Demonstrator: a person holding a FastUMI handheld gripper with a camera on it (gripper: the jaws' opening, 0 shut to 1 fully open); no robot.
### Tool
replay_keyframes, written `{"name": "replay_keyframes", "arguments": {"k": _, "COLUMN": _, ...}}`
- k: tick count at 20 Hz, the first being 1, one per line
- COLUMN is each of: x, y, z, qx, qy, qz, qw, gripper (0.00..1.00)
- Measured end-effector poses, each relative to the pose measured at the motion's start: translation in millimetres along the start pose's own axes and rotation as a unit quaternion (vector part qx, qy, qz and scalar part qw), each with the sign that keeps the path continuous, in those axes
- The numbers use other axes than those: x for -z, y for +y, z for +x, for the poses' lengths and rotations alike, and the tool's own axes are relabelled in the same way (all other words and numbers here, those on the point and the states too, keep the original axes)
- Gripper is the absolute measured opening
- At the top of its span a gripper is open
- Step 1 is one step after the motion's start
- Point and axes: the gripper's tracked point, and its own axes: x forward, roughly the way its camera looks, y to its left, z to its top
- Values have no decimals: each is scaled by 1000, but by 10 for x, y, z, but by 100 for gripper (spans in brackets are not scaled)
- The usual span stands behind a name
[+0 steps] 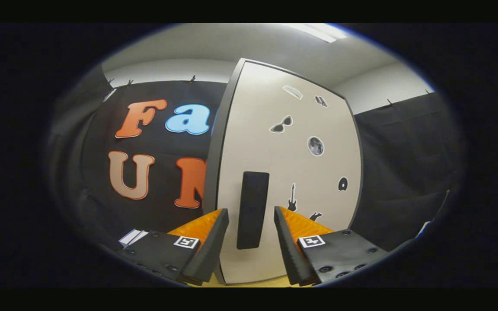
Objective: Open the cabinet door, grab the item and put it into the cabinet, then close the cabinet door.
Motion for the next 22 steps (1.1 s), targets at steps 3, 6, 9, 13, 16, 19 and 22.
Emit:
{"name": "replay_keyframes", "arguments": {"k": 3, "x": 23, "y": -27, "z": 68, "qx": 40, "qy": 7, "qz": 11, "qw": 999, "gripper": 70}}
{"name": "replay_keyframes", "arguments": {"k": 6, "x": 71, "y": 44, "z": 120, "qx": 63, "qy": 14, "qz": -15, "qw": 998, "gripper": 50}}
{"name": "replay_keyframes", "arguments": {"k": 9, "x": 69, "y": 46, "z": 149, "qx": 97, "qy": 10, "qz": -56, "qw": 994, "gripper": 34}}
{"name": "replay_keyframes", "arguments": {"k": 13, "x": 85, "y": 6, "z": 52, "qx": 65, "qy": 12, "qz": -22, "qw": 998, "gripper": 29}}
{"name": "replay_keyframes", "arguments": {"k": 16, "x": 32, "y": -159, "z": -141, "qx": 50, "qy": 6, "qz": 10, "qw": 999, "gripper": 26}}
{"name": "replay_keyframes", "arguments": {"k": 19, "x": -37, "y": -466, "z": -490, "qx": 28, "qy": 0, "qz": 9, "qw": 1000, "gripper": 26}}
{"name": "replay_keyframes", "arguments": {"k": 22, "x": -90, "y": -814, "z": -809, "qx": -11, "qy": -10, "qz": 14, "qw": 1000, "gripper": 25}}
